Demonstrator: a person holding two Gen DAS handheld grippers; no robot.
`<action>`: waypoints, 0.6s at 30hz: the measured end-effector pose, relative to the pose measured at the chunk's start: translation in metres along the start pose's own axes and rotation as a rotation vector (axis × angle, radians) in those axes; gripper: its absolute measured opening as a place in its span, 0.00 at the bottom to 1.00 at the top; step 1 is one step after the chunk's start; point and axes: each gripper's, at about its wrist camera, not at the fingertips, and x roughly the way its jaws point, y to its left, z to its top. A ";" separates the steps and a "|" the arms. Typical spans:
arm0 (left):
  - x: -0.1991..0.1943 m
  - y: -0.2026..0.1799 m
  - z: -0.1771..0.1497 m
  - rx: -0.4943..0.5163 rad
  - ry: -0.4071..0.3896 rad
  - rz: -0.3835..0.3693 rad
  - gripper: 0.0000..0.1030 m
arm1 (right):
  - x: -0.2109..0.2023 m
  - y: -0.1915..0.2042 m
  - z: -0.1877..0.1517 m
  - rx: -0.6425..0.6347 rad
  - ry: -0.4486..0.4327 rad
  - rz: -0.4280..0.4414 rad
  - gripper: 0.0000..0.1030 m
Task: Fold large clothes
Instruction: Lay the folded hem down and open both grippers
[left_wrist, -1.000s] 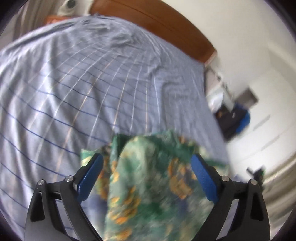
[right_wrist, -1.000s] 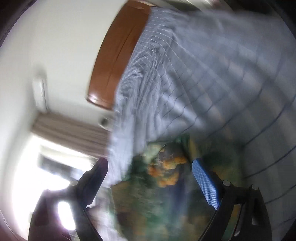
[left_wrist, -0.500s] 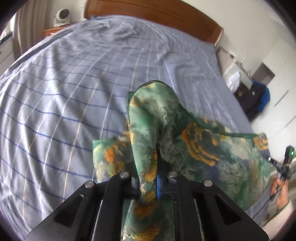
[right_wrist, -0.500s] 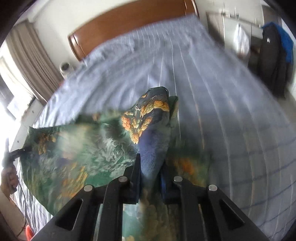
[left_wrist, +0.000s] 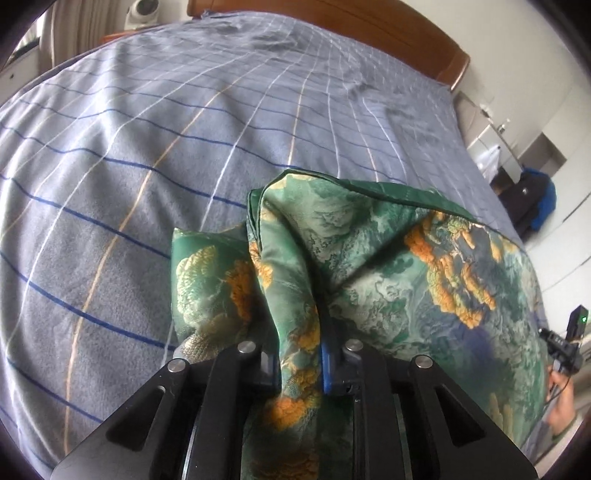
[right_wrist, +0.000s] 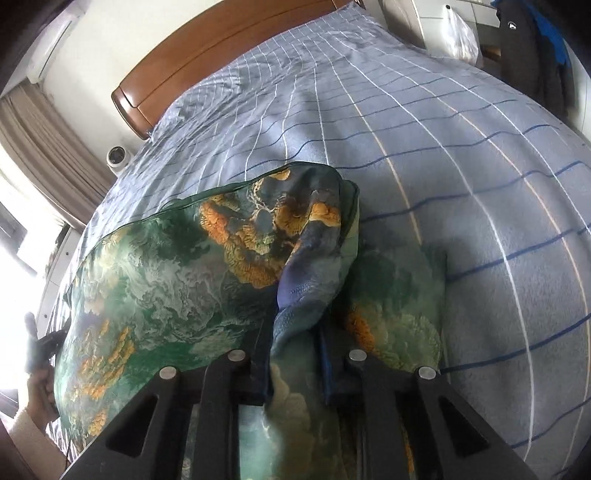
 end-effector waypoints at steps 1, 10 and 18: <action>0.000 0.001 0.002 -0.006 -0.005 -0.006 0.22 | 0.000 0.000 -0.001 0.000 -0.005 0.003 0.20; -0.088 -0.011 -0.029 0.034 -0.126 -0.017 0.88 | -0.092 0.023 -0.017 -0.044 -0.148 0.012 0.70; -0.111 -0.006 -0.102 0.026 -0.082 0.066 0.89 | -0.102 0.061 -0.092 -0.224 0.017 0.023 0.77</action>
